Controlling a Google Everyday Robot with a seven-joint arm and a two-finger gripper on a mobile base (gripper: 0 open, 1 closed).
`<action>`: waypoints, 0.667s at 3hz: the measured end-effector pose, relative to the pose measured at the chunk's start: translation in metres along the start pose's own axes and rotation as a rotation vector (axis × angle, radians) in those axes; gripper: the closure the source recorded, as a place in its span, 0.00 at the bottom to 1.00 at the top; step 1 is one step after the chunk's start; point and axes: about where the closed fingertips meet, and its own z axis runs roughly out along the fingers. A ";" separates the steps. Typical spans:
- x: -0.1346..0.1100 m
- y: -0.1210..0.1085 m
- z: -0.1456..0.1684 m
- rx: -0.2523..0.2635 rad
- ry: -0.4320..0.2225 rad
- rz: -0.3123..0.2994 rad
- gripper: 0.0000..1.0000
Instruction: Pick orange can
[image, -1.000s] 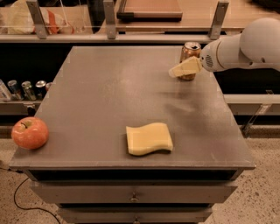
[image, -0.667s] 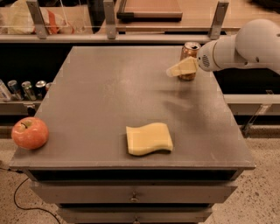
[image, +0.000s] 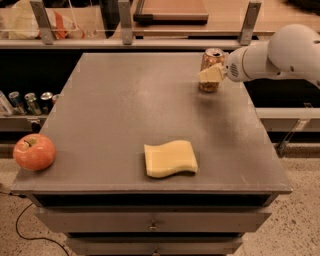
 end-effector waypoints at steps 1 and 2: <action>0.001 -0.001 0.001 -0.004 -0.005 0.000 0.62; -0.002 -0.001 0.000 -0.011 -0.011 -0.008 0.84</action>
Offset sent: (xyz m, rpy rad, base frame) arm 0.0004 -0.0043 0.0072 0.0048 -0.0192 0.0201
